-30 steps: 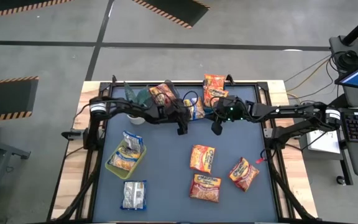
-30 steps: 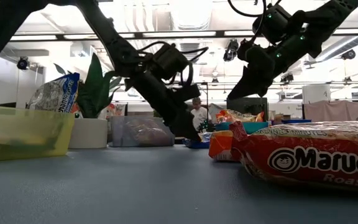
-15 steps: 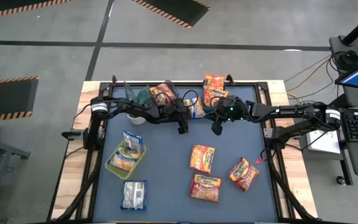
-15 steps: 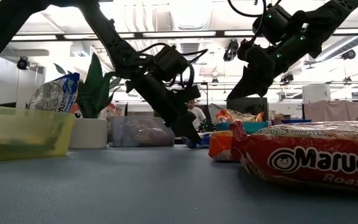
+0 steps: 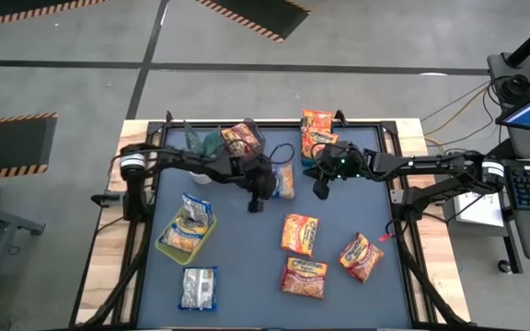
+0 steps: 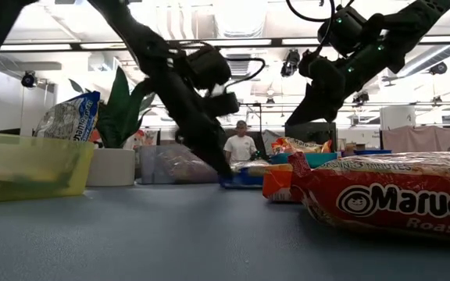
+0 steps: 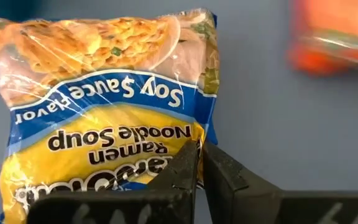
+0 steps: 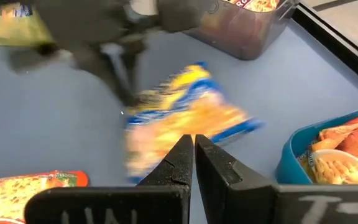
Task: Sort Maruchan noodles
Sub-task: Put the blue noodle pack into the yellow bin
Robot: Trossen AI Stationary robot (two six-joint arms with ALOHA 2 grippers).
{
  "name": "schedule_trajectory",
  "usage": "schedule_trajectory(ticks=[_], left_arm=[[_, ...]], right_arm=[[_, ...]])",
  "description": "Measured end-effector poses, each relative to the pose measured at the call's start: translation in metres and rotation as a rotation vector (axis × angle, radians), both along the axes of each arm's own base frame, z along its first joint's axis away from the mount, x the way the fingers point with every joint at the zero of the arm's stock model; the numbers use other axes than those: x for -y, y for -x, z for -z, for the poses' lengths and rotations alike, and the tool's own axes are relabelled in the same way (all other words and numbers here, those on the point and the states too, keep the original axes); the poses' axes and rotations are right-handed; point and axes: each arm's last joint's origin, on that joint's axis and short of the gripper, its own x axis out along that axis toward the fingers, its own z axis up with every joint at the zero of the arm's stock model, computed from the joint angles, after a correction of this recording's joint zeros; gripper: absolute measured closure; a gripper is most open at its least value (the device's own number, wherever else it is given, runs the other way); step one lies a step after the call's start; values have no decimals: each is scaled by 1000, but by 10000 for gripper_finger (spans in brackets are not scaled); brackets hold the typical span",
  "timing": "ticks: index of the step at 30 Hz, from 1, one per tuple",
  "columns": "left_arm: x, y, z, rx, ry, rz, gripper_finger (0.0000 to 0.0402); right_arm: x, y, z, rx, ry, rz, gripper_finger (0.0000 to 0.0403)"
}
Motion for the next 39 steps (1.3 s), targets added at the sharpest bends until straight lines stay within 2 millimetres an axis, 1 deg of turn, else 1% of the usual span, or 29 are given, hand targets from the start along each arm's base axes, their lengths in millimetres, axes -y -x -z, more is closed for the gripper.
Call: schedule_trajectory(ticks=[3, 4, 8, 13, 19, 26, 31, 36, 39], left_arm=[[12, 13, -11, -66, 111, 173, 400], [14, 17, -11, -95, 137, 202, 400], [16, 25, -10, -177, 172, 178, 396], [19, 30, -8, -237, 184, 181, 379], [19, 31, -12, -225, 178, 181, 356], [17, 31, -19, -216, 120, 154, 314], [17, 35, -29, -214, 96, 133, 294], [17, 39, -43, -179, 66, 122, 293], [17, 40, -47, -169, 47, 113, 293]], right_arm=[[0, 0, 1, 1, -19, 11, 394], [0, 1, 2, -1, -24, 13, 394], [-1, 3, 6, -12, -38, 19, 394], [-2, 5, 11, -3, -49, 26, 394], [-2, 5, 12, -1, -67, 38, 394], [-2, 5, 12, 2, -81, 50, 394], [-2, 5, 11, 13, -114, 75, 394], [-1, 3, 8, 57, -124, 85, 394], [-1, 1, 6, 88, -131, 90, 394]])
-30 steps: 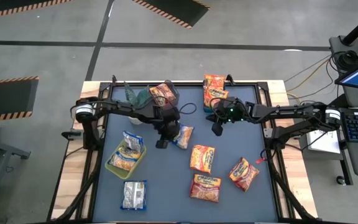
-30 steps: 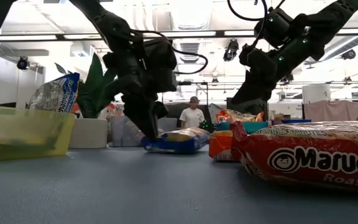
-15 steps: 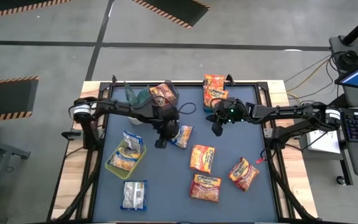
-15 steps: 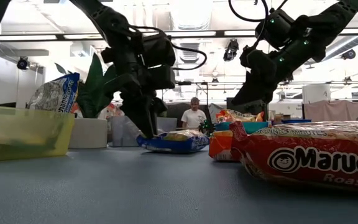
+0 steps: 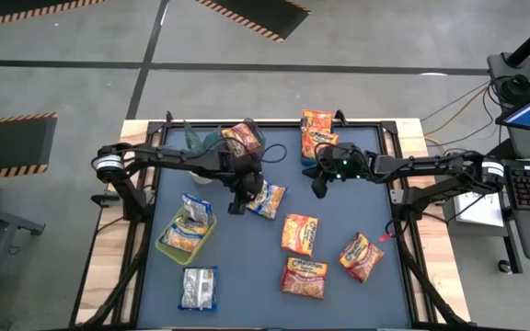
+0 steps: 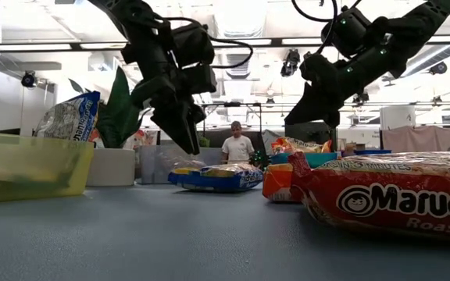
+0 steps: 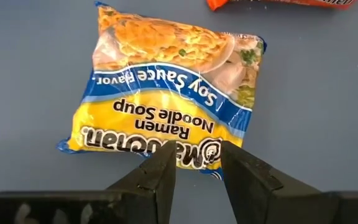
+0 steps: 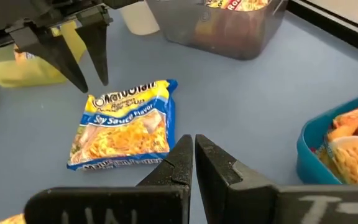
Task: Sort Maruchan noodles
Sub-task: Put the blue noodle pack into the yellow bin
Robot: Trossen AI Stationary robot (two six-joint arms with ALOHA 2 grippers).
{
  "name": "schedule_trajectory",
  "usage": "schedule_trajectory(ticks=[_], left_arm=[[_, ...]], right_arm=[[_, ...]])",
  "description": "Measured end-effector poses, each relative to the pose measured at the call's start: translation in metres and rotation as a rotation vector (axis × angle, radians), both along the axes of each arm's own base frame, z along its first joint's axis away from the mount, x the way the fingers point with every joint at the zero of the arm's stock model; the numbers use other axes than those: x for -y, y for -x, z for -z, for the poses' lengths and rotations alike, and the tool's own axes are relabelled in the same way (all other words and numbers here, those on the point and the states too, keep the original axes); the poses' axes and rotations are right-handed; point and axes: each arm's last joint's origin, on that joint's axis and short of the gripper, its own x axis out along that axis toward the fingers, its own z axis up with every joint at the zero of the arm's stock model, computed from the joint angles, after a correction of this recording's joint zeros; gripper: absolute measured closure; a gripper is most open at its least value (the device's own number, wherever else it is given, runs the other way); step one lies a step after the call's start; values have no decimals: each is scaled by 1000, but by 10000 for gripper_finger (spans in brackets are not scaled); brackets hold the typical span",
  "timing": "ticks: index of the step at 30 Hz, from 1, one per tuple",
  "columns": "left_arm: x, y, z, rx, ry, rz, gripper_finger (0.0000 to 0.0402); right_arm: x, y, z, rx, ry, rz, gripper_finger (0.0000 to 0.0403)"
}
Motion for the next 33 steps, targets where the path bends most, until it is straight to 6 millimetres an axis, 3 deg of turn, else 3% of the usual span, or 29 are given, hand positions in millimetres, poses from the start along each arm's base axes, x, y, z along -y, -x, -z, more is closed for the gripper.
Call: schedule_trajectory(ticks=[11, 19, 26, 33], left_arm=[[3, 4, 5, -20, 32, -52, 301], [7, 3, 11, 10, 41, -67, 330], [15, 2, 11, 13, 39, -45, 361], [16, 11, 4, 32, 19, -65, 364]], right_arm=[[-8, -4, -2, 34, -42, -11, 394], [-21, -21, 7, 84, -75, -60, 394], [-20, -35, 16, 10, -128, -42, 394], [-17, -51, 15, -96, -163, -57, 394]])
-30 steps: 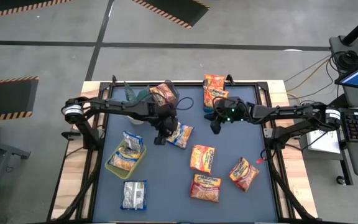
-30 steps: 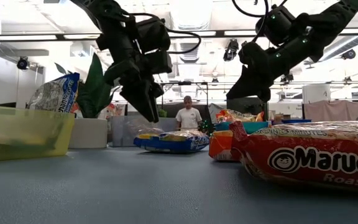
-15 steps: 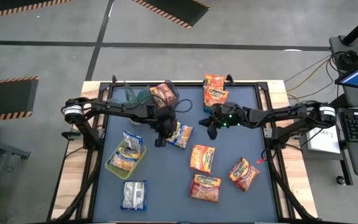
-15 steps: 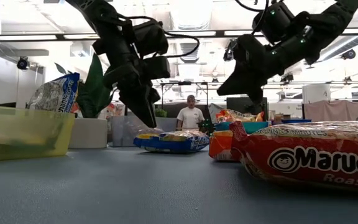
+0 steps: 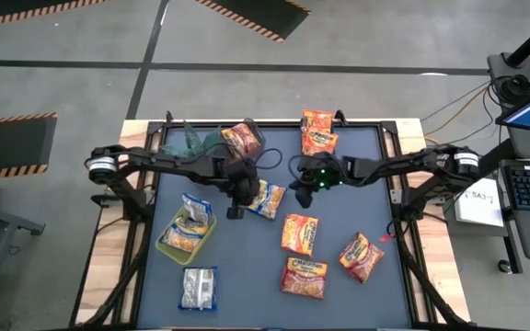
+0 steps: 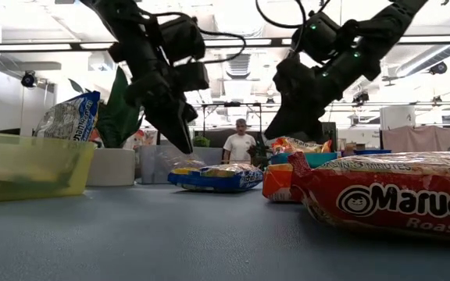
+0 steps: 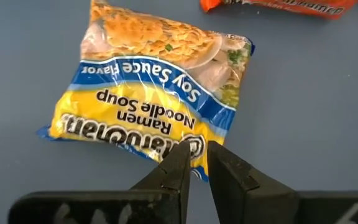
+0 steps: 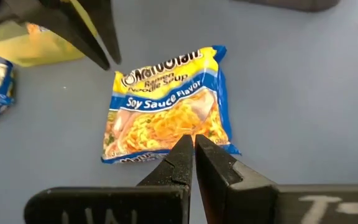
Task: Sort Maruchan noodles
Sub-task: Put the blue noodle pack into the yellow bin
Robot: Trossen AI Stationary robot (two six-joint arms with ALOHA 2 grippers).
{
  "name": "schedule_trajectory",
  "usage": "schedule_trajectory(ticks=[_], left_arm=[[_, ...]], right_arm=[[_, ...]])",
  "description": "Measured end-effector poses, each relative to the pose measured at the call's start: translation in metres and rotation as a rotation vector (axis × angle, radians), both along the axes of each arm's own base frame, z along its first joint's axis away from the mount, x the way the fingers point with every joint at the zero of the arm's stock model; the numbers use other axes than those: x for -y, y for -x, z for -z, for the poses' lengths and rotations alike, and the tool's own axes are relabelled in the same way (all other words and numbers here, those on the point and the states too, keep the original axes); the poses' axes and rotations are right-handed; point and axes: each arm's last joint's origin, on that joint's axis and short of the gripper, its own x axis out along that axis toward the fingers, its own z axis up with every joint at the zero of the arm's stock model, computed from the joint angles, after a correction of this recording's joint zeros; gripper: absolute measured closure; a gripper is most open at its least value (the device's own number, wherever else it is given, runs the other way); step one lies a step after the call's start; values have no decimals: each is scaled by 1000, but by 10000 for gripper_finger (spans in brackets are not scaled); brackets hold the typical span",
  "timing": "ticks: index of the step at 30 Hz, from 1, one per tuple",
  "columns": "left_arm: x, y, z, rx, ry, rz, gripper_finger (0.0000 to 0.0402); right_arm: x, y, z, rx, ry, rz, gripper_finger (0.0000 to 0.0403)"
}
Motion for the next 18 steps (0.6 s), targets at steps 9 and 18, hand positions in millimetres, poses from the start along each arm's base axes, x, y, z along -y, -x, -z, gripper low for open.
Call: schedule_trajectory(ticks=[9, 18], left_arm=[[9, 24, -9, 178, -3, -33, 365], [22, 35, 17, 235, 25, -58, 365]], right_arm=[[2, -8, -5, -17, -72, 45, 385], [2, -9, -5, -22, -186, 114, 284]])
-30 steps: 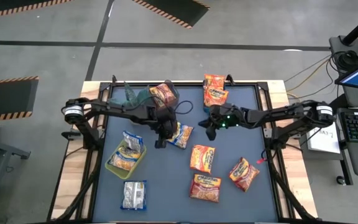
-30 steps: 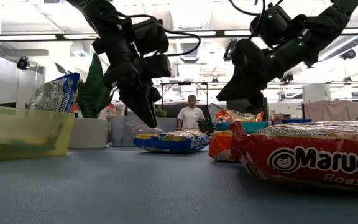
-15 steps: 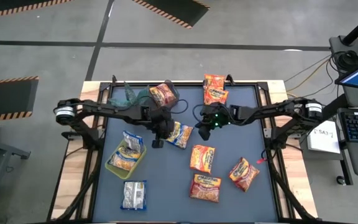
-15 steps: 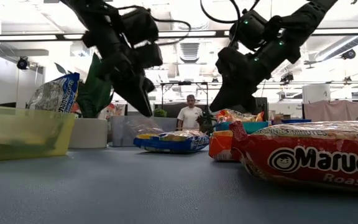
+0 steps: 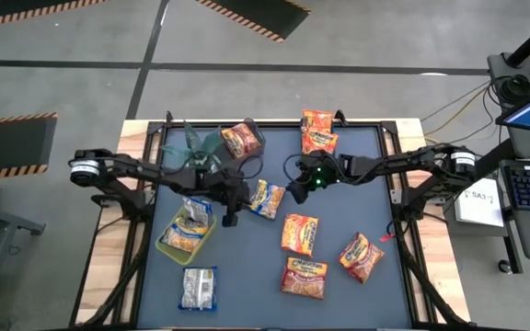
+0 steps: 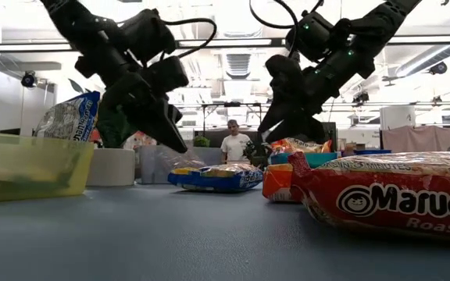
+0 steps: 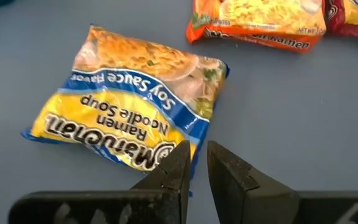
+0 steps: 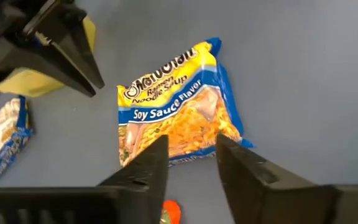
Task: Sort Maruchan noodles
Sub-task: Put the blue noodle pack into the yellow bin
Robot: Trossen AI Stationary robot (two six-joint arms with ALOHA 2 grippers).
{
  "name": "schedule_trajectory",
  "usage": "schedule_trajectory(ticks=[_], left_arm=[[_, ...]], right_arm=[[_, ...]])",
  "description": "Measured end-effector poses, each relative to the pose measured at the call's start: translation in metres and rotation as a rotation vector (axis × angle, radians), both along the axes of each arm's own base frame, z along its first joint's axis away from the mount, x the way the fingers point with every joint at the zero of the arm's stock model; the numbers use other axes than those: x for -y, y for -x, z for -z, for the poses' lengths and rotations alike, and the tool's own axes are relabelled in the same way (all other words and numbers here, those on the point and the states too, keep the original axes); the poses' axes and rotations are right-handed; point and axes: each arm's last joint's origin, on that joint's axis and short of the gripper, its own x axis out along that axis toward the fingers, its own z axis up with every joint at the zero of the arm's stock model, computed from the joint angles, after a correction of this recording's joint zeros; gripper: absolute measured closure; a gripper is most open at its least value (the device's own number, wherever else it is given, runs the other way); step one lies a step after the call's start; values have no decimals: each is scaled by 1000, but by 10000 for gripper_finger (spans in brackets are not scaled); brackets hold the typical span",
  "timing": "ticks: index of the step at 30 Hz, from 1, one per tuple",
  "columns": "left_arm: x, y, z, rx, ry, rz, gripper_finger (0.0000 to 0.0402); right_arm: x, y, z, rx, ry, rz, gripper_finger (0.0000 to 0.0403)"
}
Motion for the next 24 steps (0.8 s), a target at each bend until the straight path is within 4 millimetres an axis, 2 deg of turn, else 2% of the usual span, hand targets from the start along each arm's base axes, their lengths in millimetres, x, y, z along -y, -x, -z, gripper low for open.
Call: schedule_trajectory(ticks=[5, 11, 17, 24], left_arm=[[1, 4, 10, 56, 7, -9, 365], [2, 5, 22, 91, 15, -18, 365], [2, 6, 34, 47, 34, -33, 365], [2, 4, 48, -5, 57, -55, 365]], right_arm=[[-3, 1, 2, -27, -95, 67, 214], [-14, 0, 3, -43, -86, 122, 155], [-17, -2, 10, -77, -57, 200, 136], [-15, -10, 36, -131, -75, 208, 136]])
